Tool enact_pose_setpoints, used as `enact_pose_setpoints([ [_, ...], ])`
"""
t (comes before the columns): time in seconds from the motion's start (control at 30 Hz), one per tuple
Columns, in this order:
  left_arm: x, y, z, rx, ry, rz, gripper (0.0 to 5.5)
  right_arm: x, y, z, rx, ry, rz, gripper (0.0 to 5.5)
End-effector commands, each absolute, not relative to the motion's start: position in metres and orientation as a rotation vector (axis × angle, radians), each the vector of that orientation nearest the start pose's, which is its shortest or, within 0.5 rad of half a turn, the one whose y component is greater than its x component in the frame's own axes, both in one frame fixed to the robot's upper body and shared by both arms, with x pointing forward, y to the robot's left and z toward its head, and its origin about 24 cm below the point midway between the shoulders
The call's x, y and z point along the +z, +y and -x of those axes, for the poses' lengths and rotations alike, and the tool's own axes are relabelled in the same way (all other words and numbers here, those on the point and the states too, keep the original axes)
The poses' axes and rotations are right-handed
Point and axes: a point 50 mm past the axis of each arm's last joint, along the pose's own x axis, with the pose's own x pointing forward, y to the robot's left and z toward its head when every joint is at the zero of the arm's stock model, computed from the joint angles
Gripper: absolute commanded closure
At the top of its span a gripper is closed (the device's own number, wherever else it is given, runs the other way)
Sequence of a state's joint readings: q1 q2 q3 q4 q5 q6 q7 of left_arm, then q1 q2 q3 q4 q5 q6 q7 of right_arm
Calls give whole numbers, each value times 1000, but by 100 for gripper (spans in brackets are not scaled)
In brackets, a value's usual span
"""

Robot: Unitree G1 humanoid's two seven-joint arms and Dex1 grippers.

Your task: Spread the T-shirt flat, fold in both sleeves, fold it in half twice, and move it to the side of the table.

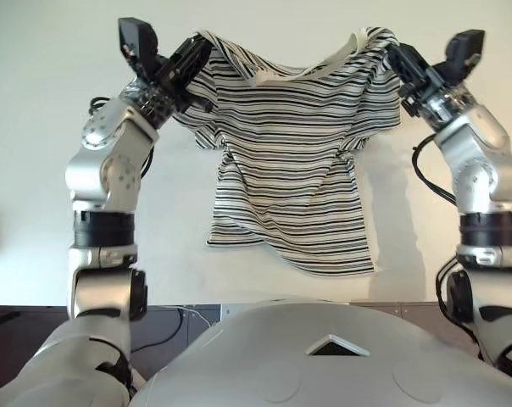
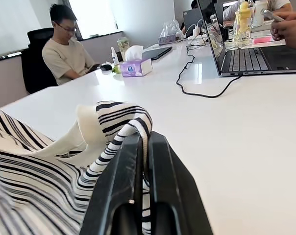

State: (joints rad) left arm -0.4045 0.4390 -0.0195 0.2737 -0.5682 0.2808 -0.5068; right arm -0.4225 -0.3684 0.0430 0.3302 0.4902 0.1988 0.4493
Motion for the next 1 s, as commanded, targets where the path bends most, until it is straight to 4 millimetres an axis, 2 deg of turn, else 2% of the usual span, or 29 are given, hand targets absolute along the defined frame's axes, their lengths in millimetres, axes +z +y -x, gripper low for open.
enact_pose_setpoints([
  [0.03, 75, 168, -372, -480, 210, 17, 540, 66, -148, -370, 396, 158, 22, 537],
  [0.13, 55, 161, -375, -425, 302, 71, 487, 49, -132, -375, 367, 253, 59, 484],
  [0.2, 56, 165, -379, -352, 292, 134, 464, 50, -128, -378, 328, 257, 51, 455],
  [0.23, 58, 170, -381, -307, 281, 158, 449, 51, -128, -381, 301, 255, 49, 437],
  [0.3, 54, 193, -382, -78, 320, 153, 418, 50, -139, -384, 181, 277, 97, 403],
  [0.4, 35, 208, -371, -2, 423, -187, 416, 46, -159, -382, 35, 289, 342, 363],
  [0.43, 31, 212, -368, -5, 431, -253, 416, 48, -165, -383, 9, 266, 402, 347],
  [0.5, 36, 223, -367, 26, 371, -267, 416, 57, -177, -384, -34, 202, 419, 347],
  [0.6, 49, 228, -365, -37, 206, -293, 416, 66, -192, -381, -40, 108, 390, 347],
  [0.67, 41, 218, -351, -201, 162, -405, 416, 48, -190, -371, 60, 156, 420, 347],
  [0.73, 14, 209, -335, -353, 264, -581, 416, 15, -188, -355, 143, 316, 558, 347],
  [0.8, -8, 215, -323, -394, 389, -743, 416, -1, -192, -343, 192, 404, 608, 347],
  [0.9, -19, 228, -312, -381, 459, -799, 416, -8, -197, -335, 247, 448, 638, 347],
  [1.0, -26, 235, -306, -356, 505, -807, 416, -6, -209, -337, 194, 474, 725, 347],
])
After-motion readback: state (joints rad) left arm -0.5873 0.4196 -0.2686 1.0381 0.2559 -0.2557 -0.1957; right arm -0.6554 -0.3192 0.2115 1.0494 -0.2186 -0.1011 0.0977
